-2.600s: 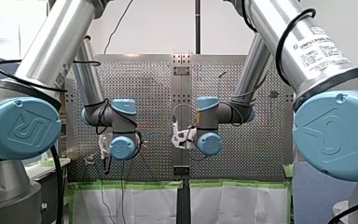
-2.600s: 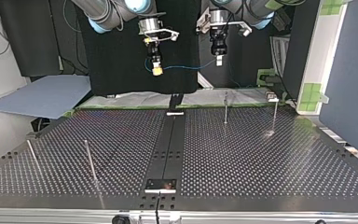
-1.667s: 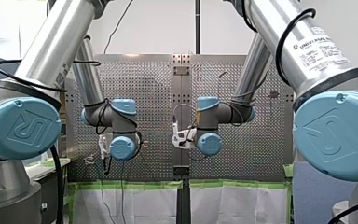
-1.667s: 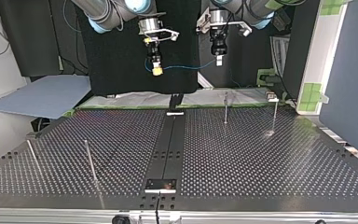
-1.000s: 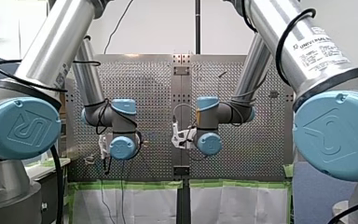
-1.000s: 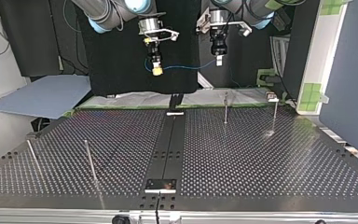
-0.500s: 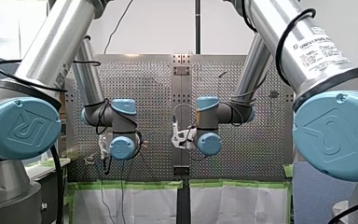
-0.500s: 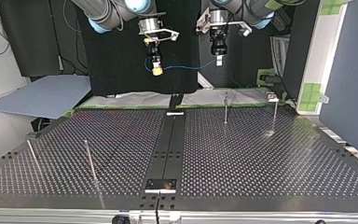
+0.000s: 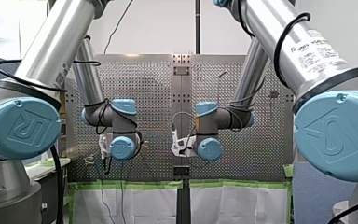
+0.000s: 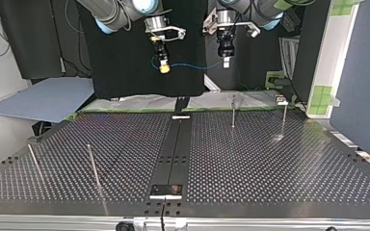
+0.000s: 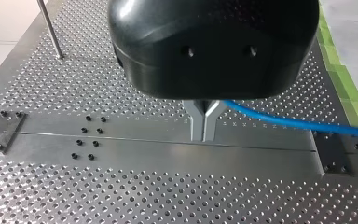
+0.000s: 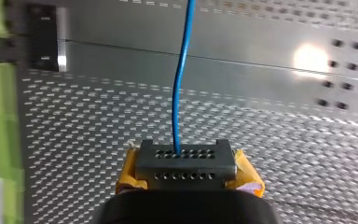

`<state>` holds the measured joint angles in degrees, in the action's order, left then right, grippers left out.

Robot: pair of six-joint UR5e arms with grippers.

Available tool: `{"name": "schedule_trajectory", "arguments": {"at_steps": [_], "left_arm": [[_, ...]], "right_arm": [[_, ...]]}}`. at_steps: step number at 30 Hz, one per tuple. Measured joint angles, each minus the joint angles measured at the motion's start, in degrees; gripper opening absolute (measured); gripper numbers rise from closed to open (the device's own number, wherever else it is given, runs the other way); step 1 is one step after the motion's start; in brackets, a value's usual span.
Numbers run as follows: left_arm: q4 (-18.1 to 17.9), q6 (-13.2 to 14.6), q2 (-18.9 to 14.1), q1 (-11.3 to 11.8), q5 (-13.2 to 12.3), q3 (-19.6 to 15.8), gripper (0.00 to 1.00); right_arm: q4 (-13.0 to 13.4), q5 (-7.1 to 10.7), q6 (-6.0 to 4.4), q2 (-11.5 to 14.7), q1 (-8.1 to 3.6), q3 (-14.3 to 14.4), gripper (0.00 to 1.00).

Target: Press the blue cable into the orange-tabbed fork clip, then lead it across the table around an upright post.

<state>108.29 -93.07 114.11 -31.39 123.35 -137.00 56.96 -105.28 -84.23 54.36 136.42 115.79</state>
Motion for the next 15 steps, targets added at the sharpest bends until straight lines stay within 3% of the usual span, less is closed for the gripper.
{"name": "schedule_trajectory", "arguments": {"at_steps": [15], "left_arm": [[0.0, 0.0, 0.0, -0.01, 0.0, 0.0, 0.0]], "right_arm": [[-0.44, -0.02, 0.01, -0.7, 0.03, 0.01, 0.0]]}}
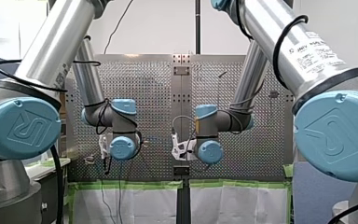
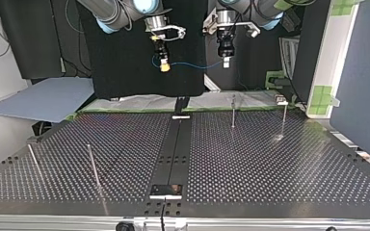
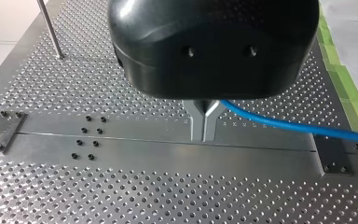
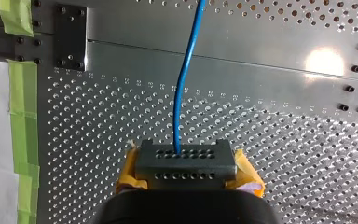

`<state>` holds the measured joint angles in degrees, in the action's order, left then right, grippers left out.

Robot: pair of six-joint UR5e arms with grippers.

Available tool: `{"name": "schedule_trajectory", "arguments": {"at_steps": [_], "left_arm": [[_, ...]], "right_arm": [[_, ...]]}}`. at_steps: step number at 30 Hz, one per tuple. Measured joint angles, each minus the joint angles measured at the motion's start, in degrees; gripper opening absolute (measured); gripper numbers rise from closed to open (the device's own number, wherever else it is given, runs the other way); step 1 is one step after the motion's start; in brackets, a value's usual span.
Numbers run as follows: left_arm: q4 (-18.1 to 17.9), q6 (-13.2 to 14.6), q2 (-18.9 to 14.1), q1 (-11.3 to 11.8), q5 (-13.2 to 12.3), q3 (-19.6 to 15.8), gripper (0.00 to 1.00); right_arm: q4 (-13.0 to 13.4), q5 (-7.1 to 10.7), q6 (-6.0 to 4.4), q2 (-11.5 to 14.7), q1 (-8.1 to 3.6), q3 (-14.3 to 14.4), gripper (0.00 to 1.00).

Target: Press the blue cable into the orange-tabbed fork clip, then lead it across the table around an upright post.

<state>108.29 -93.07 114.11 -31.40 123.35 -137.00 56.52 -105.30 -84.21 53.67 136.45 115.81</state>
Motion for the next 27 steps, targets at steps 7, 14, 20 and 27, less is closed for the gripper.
{"name": "schedule_trajectory", "arguments": {"at_steps": [7, 14, 20, 27], "left_arm": [[0.39, 1.62, 2.14, 1.84, -2.14, -1.51, 0.0], [0.44, 2.08, 6.4, 2.51, -5.12, -1.91, 0.0], [0.44, 2.11, 9.43, 2.54, -5.42, -1.93, 0.0], [0.44, 2.11, 9.91, 2.55, -5.45, -1.93, 0.0]], "right_arm": [[0.0, 0.0, 0.0, 0.0, 0.0, 0.0, 0.0], [0.0, 0.0, 0.0, 0.0, 0.0, 0.0, 0.0], [0.0, 0.0, 0.0, 0.0, 0.0, 0.0, 0.0], [-0.01, -0.01, -0.01, -0.01, 0.01, -0.01, 0.0]]}}
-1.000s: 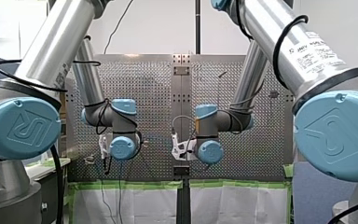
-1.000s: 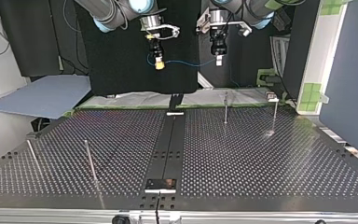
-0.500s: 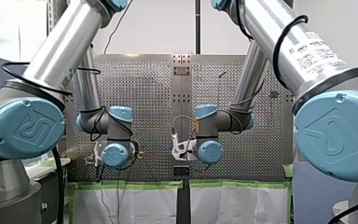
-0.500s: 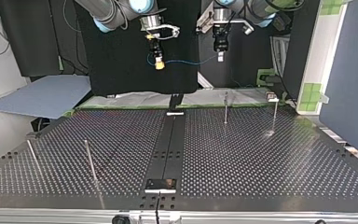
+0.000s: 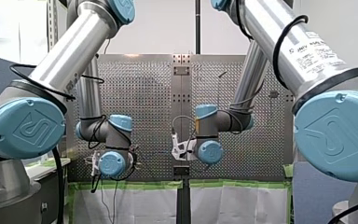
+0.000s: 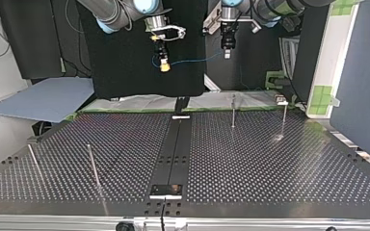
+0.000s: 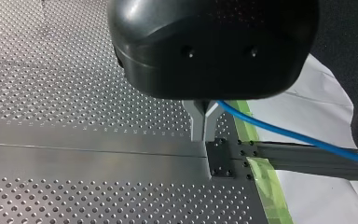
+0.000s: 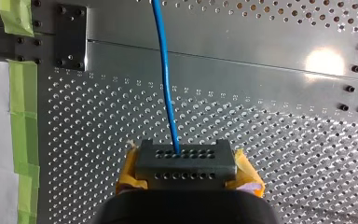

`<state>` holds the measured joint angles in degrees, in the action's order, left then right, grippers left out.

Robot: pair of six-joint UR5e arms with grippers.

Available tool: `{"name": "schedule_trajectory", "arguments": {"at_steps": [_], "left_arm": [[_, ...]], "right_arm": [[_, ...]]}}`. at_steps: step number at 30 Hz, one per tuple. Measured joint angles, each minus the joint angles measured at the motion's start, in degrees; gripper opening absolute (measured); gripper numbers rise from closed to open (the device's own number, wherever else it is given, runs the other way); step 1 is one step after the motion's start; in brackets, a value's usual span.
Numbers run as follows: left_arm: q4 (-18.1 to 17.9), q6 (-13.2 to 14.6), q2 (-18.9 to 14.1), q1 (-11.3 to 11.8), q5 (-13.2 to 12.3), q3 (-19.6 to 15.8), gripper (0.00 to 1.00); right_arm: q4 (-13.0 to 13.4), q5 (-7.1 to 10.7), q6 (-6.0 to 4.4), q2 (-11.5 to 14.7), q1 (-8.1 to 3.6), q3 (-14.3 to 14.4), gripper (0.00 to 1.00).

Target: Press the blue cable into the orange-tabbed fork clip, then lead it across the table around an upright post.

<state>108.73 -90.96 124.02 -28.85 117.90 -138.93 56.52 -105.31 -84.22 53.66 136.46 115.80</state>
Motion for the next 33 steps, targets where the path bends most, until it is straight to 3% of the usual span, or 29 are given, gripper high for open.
{"name": "schedule_trajectory", "arguments": {"at_steps": [3, 5, 10, 12, 17, 22, 28, 33], "left_arm": [[-0.18, 0.46, -0.07, 0.36, -0.63, 0.29, 0.0], [0.17, 0.44, -0.65, 0.45, -1.21, 0.76, 0.0], [2.73, -1.82, -3.33, 0.66, -0.85, 1.24, 0.0], [3.68, -2.87, -4.41, 0.85, -0.84, 1.35, 0.0], [4.7, -5.74, -7.31, 1.51, -0.81, 1.65, 0.0], [4.54, -8.39, -9.73, 2.28, -0.61, 2.27, 0.0], [3.87, -11.4, -9.37, 3.36, -0.56, 3.35, 0.0], [3.86, -12.06, -9.0, 4.62, -0.64, 3.73, 0.0]], "right_arm": [[-0.43, -0.46, -0.46, -0.48, 0.48, -0.46, 0.0], [-1.07, -1.31, -1.31, -1.32, 1.31, -1.31, 0.0], [-2.33, -4.13, -4.23, -1.31, 4.05, -3.99, 0.0], [-2.52, -4.43, -5.19, -0.61, 4.42, -4.8, 0.0], [-2.88, -2.68, -7.99, 0.93, 4.05, -6.88, 0.0], [-2.63, -0.49, -10.87, -0.05, 3.0, -7.95, 0.0], [-2.74, 0.15, -11.79, -2.94, 2.32, -9.56, 0.0], [-2.98, 0.33, -12.27, -5.6, 2.22, -11.88, 0.0]]}}
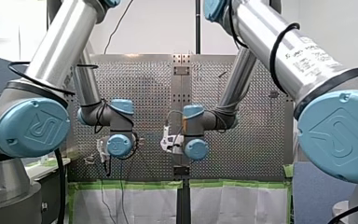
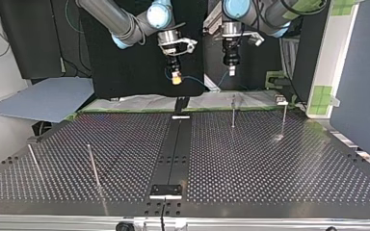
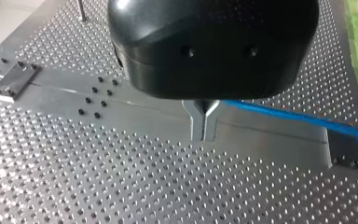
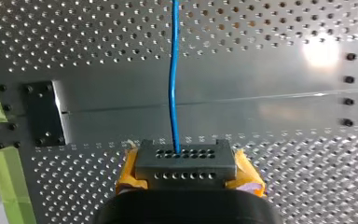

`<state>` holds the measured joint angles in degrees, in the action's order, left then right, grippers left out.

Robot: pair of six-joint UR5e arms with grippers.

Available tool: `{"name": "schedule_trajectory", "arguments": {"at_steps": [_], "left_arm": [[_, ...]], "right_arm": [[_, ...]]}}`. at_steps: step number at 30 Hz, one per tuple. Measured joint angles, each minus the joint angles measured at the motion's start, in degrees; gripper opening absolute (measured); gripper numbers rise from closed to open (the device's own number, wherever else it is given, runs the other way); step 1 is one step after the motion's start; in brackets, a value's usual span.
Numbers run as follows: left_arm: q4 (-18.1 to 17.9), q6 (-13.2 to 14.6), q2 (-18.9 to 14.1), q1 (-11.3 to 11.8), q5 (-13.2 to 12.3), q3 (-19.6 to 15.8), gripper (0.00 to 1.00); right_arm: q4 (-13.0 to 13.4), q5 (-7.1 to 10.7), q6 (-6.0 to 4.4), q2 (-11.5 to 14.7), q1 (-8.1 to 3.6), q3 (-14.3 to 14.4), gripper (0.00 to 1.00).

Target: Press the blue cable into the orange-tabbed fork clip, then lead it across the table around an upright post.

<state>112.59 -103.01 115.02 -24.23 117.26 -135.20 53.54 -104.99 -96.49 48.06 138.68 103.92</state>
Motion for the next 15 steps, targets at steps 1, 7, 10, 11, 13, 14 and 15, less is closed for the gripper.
{"name": "schedule_trajectory", "arguments": {"at_steps": [1, 7, 10, 11, 13, 14, 15], "left_arm": [[0.0, -0.04, 0.31, 0.34, 0.01, 0.04, 0.0], [-0.06, -0.22, 3.33, 1.9, 0.14, 1.21, 0.0], [-0.05, -0.15, 5.07, 2.95, -0.1, 1.75, 0.0], [-0.04, -0.13, 5.56, 3.34, -0.32, 1.85, 0.0], [0.02, -0.09, 6.67, 4.32, -1.06, 1.96, 0.0], [0.05, -0.03, 7.13, 4.77, -1.46, 1.99, 0.0], [0.07, 0.08, 7.49, 5.24, -1.89, 2.02, 0.0]], "right_arm": [[-0.03, 0.07, -0.18, -0.71, -0.01, -0.69, 0.0], [-1.17, 0.39, -0.62, -4.59, -0.25, -3.68, 0.0], [-1.97, 0.62, -0.65, -6.44, -0.55, -4.82, 0.0], [-2.13, 0.76, -0.66, -6.97, -0.66, -5.15, 0.0], [-2.47, 1.14, -0.66, -8.21, -0.95, -5.9, 0.0], [-2.67, 1.31, -0.63, -8.71, -1.09, -6.2, 0.0], [-2.95, 1.47, -0.6, -9.17, -1.23, -6.53, 0.0]]}}
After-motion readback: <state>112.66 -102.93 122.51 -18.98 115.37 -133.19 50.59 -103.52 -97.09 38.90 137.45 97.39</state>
